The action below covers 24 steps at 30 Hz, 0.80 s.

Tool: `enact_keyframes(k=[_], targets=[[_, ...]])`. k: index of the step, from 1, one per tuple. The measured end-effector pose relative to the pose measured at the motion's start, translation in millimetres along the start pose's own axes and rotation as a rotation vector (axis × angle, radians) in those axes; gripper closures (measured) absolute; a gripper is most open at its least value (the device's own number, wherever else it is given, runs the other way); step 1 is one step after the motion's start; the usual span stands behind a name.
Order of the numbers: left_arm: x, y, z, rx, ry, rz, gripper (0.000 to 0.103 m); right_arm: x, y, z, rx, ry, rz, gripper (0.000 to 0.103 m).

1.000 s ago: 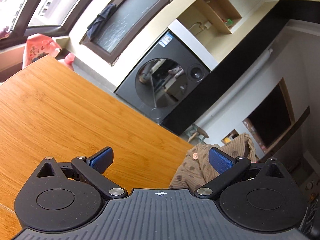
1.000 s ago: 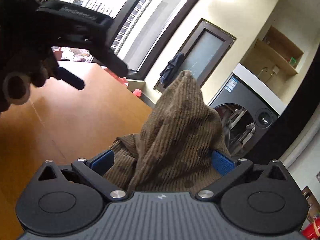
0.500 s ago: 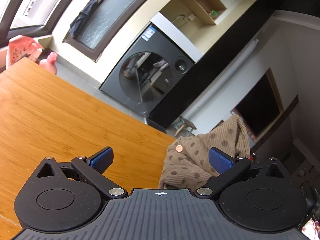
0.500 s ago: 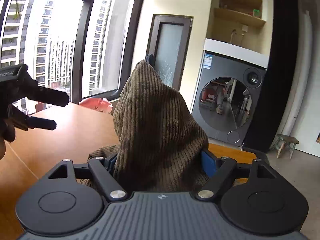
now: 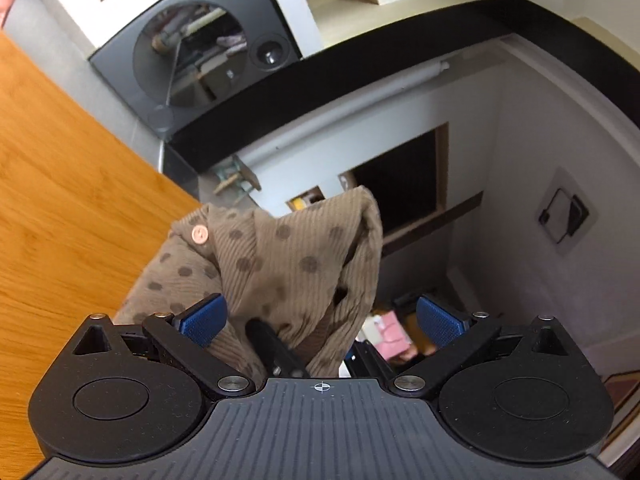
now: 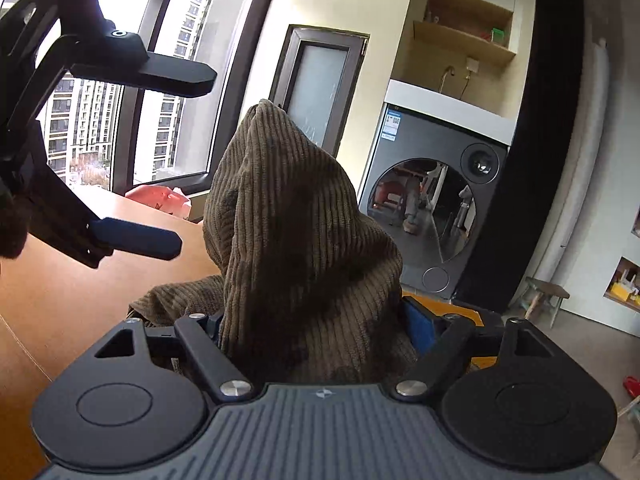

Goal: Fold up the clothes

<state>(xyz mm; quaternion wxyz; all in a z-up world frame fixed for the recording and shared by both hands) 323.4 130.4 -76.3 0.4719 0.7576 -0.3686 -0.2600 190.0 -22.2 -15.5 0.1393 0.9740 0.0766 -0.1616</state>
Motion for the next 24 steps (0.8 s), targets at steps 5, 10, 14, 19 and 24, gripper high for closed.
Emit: enact_keyframes(k=[5, 10, 14, 19, 24], targets=[[-6.6, -29.6, 5.0, -0.054, 0.027, -0.091, 0.008, -2.8, 28.9, -12.4, 0.078, 0.006, 0.003, 0.07], [-26.8, -32.4, -2.5, -0.06, 0.069, -0.135, 0.005, -31.4, 33.3, -42.0, -0.012, 0.084, -0.021, 0.079], [-60.9, -24.7, -21.5, -0.091, 0.171, -0.09, 0.005, -64.5, -32.0, -28.8, -0.455, 0.133, -0.011, 0.079], [-102.8, 27.8, -35.9, 0.04, 0.247, -0.074, 0.004, -62.5, -97.7, 41.8, -0.858, 0.046, -0.024, 0.075], [-69.5, 68.1, -12.8, 0.101, 0.059, 0.123, 0.004, -69.5, -110.6, 38.0, -0.857, 0.043, -0.051, 0.069]])
Point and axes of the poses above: each gripper's, at about its wrist camera, not at the fingertips, and x roughly the way its jaws point, y to its right, z to its underside, the point moved 2 cm from there along x, roughly the way its jaws point, and after that the axes turned 3 degrees about z, right-handed, at the moved point
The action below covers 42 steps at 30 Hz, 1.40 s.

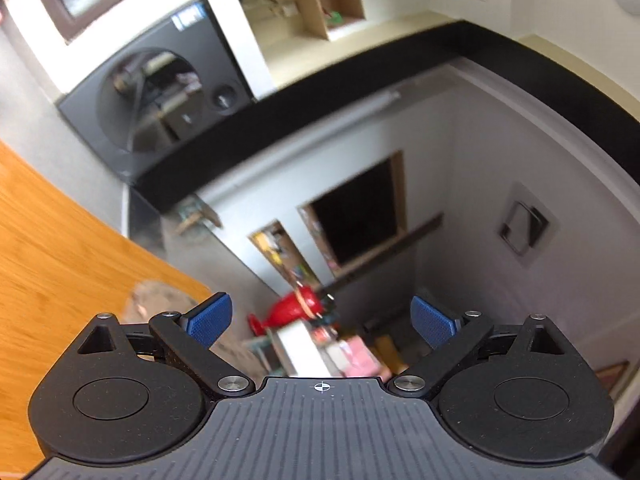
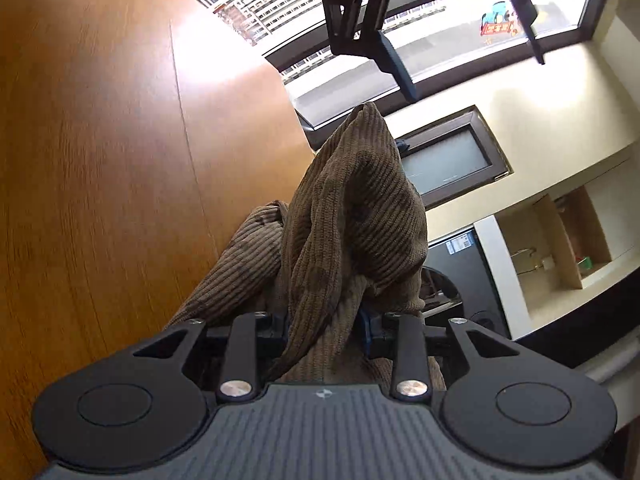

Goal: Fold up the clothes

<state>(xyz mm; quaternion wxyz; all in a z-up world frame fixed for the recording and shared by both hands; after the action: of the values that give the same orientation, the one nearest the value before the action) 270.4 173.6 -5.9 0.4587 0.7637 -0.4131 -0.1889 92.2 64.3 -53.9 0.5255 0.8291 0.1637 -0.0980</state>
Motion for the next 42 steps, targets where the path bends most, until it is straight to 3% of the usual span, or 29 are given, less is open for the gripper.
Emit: enact_keyframes(k=[1, 4, 5, 7, 9, 11, 14, 16, 19, 22, 25, 27, 31, 34, 36, 39, 42], targets=[[11.6, 2.2, 7.5, -0.003, -0.043, 0.034, 0.004, -2.2, 6.9, -0.2, 0.041, -0.002, -0.037, 0.069], [35.6, -17.7, 23.7, 0.014, -0.109, -0.093, 0.004, -9.6, 28.8, -0.2, 0.169, -0.006, -0.155, 0.058], [39.5, -28.1, 26.0, 0.005, -0.117, -0.151, 0.004, -16.6, 45.7, 2.7, 0.26, 0.007, -0.243, 0.054], [36.3, -50.5, 26.5, -0.058, -0.107, -0.195, 0.008, -30.2, 82.0, 13.0, 0.429, 0.043, -0.333, 0.038], [30.9, -66.4, 26.1, -0.109, -0.088, -0.205, 0.008, -41.9, 119.2, 25.7, 0.595, 0.083, -0.382, 0.012], [28.5, -70.4, 24.5, -0.11, -0.079, -0.209, 0.008, -45.7, 151.9, 39.5, 0.742, 0.117, -0.377, 0.002], [28.4, -72.3, 23.2, -0.071, -0.077, -0.258, 0.008, -16.5, 190.6, 57.7, 0.936, 0.132, -0.31, 0.0], [28.5, -72.7, 22.2, -0.039, -0.076, -0.298, 0.008, 10.8, 188.8, 68.3, 0.993, 0.093, -0.341, 0.0], [28.6, -73.4, 20.8, 0.008, -0.074, -0.359, 0.009, 62.3, 139.4, 84.1, 0.94, -0.12, -0.398, 0.0], [31.4, -78.5, 14.0, 0.046, -0.085, -0.462, 0.008, 68.0, 123.7, 95.2, 1.003, -0.16, -0.389, 0.0], [29.3, -80.1, 9.9, 0.043, -0.081, -0.463, 0.01, 62.2, 120.2, 94.4, 1.007, -0.192, -0.371, 0.0], [19.3, -68.0, 6.0, 0.049, -0.04, -0.414, 0.009, 55.0, 113.8, 90.7, 0.991, -0.204, -0.349, 0.0], [-9.6, -19.4, 3.2, 0.13, 0.046, -0.333, 0.005, 39.8, 100.4, 87.4, 1.016, -0.22, -0.287, 0.0], [-18.6, 12.7, 17.5, 0.141, 0.023, -0.215, 0.003, 34.8, 95.1, 83.8, 1.045, -0.238, -0.248, 0.0], [-14.5, 21.4, 32.6, 0.129, -0.023, -0.175, 0.003, 31.6, 92.3, 81.2, 1.058, -0.253, -0.227, 0.0], [1.3, 10.9, 52.0, 0.119, -0.084, -0.238, 0.003, 18.4, 86.7, 76.1, 1.069, -0.27, -0.236, 0.0], [12.8, -10.3, 53.4, 0.083, -0.103, -0.314, 0.003, -5.7, 90.6, 74.4, 1.032, -0.197, -0.358, 0.0]])
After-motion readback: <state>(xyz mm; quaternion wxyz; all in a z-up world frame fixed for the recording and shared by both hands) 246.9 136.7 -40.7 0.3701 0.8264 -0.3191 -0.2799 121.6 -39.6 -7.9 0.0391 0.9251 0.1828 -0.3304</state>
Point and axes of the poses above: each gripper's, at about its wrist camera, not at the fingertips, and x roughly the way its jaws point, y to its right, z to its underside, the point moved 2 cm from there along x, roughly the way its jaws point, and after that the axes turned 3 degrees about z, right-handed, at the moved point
